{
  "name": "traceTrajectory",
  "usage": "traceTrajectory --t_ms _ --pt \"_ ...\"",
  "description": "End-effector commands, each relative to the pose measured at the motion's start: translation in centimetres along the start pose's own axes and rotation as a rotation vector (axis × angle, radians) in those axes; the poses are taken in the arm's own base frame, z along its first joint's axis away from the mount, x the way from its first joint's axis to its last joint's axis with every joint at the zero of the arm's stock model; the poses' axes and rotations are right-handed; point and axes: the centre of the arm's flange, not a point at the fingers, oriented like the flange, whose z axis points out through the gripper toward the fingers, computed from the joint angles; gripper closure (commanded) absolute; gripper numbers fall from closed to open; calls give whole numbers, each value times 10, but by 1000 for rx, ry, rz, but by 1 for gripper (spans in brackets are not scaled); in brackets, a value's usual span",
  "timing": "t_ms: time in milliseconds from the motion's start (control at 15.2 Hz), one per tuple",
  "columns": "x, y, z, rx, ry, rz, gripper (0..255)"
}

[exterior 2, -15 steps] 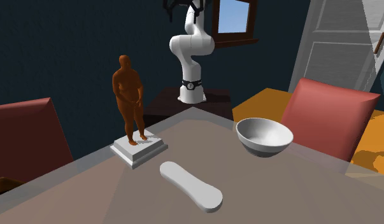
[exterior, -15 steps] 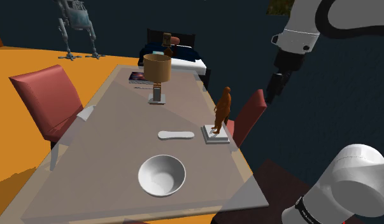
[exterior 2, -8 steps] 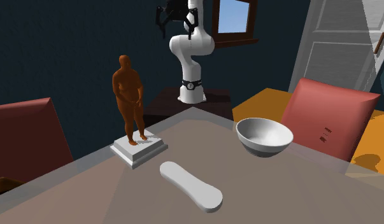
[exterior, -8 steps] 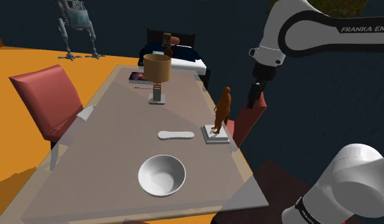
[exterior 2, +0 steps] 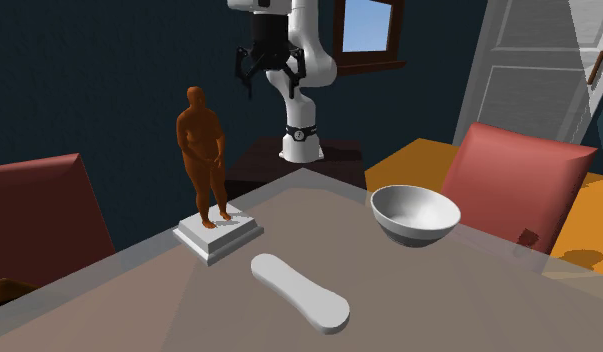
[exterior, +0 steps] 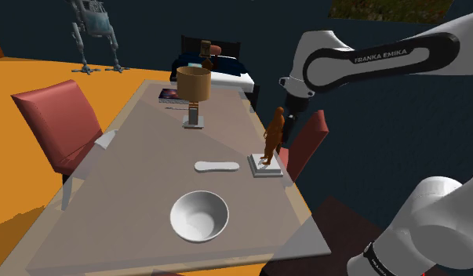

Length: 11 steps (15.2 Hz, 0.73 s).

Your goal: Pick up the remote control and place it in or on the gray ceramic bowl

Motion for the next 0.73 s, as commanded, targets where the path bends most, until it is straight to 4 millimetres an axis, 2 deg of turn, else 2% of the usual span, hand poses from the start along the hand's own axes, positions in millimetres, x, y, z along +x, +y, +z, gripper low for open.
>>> traceTrajectory --t_ms 0,660 --pt "20 9 16 2 3 -42 0" --pt "116 26 104 19 12 -240 0"
